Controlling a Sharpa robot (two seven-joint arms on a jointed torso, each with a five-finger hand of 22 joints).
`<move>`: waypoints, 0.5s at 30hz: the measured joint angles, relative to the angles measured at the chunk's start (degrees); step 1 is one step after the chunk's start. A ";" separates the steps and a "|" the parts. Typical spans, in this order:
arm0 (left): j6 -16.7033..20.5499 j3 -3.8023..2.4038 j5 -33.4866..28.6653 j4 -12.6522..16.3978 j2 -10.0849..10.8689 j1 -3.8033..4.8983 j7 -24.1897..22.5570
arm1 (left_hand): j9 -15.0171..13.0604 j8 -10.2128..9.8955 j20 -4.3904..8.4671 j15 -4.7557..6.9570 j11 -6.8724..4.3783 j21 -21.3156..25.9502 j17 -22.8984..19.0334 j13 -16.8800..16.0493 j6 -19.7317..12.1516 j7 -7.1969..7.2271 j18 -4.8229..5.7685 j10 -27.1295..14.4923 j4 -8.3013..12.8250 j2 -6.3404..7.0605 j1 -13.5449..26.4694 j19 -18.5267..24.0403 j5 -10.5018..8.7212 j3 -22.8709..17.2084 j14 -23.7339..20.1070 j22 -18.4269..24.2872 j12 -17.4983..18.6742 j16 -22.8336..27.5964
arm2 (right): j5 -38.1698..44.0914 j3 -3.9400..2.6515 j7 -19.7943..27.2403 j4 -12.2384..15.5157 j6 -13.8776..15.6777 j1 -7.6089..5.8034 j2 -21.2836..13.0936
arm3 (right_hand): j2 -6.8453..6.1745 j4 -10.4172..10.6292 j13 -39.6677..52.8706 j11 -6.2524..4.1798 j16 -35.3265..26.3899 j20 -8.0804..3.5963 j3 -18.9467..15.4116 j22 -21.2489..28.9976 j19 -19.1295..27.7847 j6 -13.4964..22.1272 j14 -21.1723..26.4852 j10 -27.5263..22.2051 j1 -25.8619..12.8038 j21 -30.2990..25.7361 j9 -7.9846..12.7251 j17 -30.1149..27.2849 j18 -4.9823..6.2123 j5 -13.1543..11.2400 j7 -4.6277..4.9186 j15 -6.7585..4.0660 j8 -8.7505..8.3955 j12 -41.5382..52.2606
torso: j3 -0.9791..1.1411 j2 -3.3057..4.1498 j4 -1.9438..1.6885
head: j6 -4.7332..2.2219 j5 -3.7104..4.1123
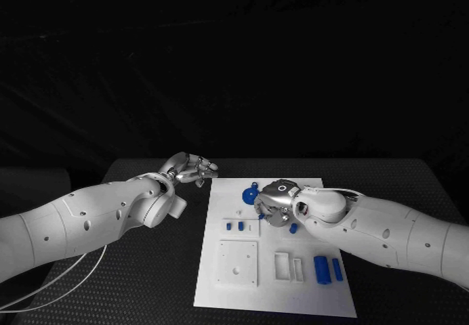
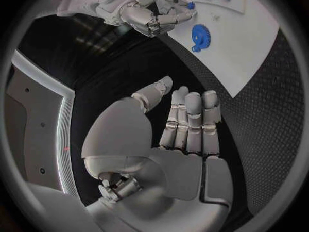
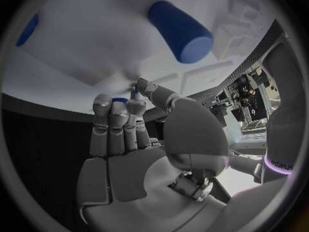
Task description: Assemble the parts on the task board
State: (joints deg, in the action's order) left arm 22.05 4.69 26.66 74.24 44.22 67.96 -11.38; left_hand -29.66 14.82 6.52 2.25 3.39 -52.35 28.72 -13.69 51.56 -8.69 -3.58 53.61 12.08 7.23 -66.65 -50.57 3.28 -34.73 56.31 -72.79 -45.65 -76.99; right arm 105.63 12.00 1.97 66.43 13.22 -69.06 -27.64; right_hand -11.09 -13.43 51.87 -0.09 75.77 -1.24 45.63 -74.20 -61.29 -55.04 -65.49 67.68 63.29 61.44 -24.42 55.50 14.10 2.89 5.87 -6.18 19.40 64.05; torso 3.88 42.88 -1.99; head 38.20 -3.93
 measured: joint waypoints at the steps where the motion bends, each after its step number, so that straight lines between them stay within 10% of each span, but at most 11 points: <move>1: 0.01 0.00 0.00 0.00 0.00 0.00 0.01 | 0.00 0.00 0.00 0.00 0.00 0.00 0.00 0.00 -0.01 0.00 0.00 0.00 0.00 0.00 0.00 0.00 0.00 0.00 0.00 0.00 0.00 0.00 | -0.01 0.00 0.01 -0.01 -0.02 -0.01 0.01 | 0.00 0.00 0.00 0.00 0.00 0.00 0.00 0.00 0.00 -0.04 0.00 0.00 0.00 0.00 0.00 0.00 0.00 0.00 -0.04 0.00 0.00 0.00 | -0.01 0.00 0.00 | 0.00 0.00; 15: 0.02 0.00 0.01 0.15 -0.02 0.00 0.13 | -0.01 0.00 0.12 -0.01 0.02 0.00 0.04 -0.05 -0.21 -0.17 -0.01 0.01 0.00 0.00 0.00 -0.13 0.00 0.00 0.01 -0.01 0.00 0.00 | 0.82 -0.02 -0.38 -0.04 -0.36 -0.02 0.46 | -0.42 0.27 0.00 -0.32 0.00 0.01 -0.87 -0.23 0.00 -1.76 -0.09 0.34 -1.20 0.65 -0.22 0.08 -0.02 0.00 -1.72 0.09 0.75 0.00 | -0.02 0.04 -0.03 | 0.01 0.13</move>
State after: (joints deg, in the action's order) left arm 22.07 4.69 26.67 74.38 44.20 67.96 -11.25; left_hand -29.67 14.82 6.64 2.23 3.41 -52.35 28.77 -13.75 51.35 -8.86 -3.59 53.62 12.09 7.23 -66.65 -50.70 3.28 -34.73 56.32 -72.79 -45.66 -76.99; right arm 106.46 11.98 1.59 66.39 12.86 -69.08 -27.18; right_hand -11.51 -13.16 51.87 -0.42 75.77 -1.22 44.76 -74.43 -61.29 -56.79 -65.57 68.02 62.09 62.09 -24.64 55.58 14.09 2.89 4.14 -6.10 20.15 64.05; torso 3.86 42.92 -2.02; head 38.20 -3.80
